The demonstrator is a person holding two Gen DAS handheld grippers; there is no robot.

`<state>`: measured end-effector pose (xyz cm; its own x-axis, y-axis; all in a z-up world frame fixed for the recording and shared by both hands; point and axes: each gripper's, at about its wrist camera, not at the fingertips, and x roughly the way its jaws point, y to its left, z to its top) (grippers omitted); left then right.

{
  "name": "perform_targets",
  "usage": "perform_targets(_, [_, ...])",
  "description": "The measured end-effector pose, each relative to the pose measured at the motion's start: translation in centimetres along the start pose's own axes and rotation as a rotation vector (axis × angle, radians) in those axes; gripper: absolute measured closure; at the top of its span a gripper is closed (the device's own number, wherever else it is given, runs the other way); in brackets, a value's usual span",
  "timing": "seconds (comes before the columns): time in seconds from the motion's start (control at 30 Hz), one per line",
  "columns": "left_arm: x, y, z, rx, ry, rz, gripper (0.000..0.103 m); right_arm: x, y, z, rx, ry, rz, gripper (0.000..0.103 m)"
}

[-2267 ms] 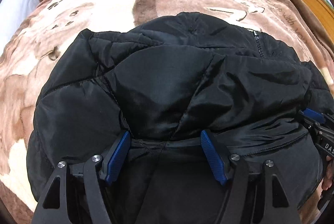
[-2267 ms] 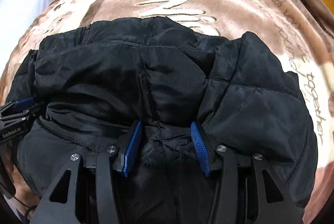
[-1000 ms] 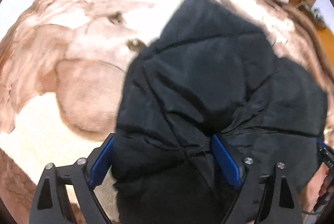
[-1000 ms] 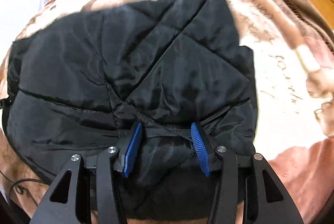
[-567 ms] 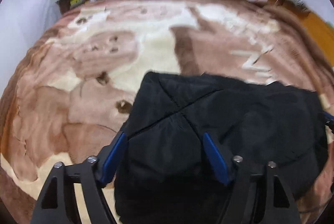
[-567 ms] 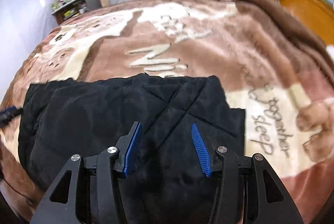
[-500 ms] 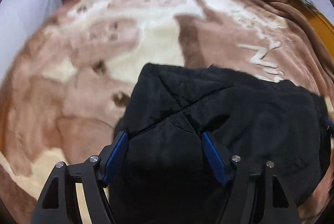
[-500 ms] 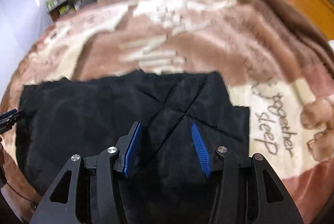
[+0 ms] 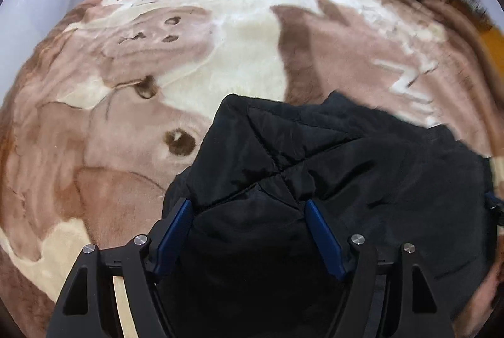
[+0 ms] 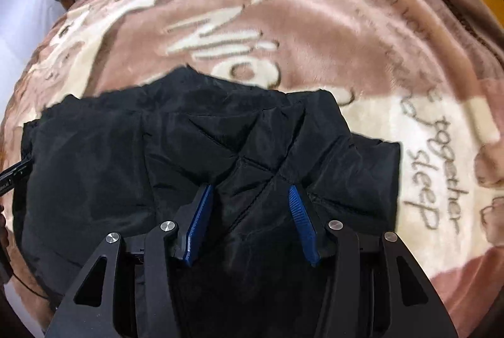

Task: Fold large clothes
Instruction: 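Grasp the black jacket bundle edge with both tools and lift it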

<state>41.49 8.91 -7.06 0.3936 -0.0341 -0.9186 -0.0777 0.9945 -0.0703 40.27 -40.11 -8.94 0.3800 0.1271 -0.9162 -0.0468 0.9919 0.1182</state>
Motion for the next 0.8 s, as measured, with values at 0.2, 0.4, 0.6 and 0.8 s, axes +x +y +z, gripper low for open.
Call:
perform_targets(0.2, [-4.9, 3.4, -1.9, -0.011, -0.067, -0.134, 0.024, -6.7, -3.6, -2.7, 0.069, -0.126, 0.127, 0.046])
perform_targets(0.4, [-4.9, 7.2, -4.7, -0.012, 0.021, -0.289, 0.013, -7.3, -6.5, -6.1, 0.026, -0.072, 0.129, 0.029])
perform_targets(0.6, [-1.2, 8.1, -6.7, -0.072, 0.143, -0.346, 0.013, -4.8, -9.1, -7.9, 0.113, 0.009, 0.205, 0.027])
perform_targets(0.8, [1.2, 6.8, -7.1, -0.049, 0.182, -0.34, 0.009, -2.0, -9.9, -7.8, 0.166, 0.055, 0.274, 0.025])
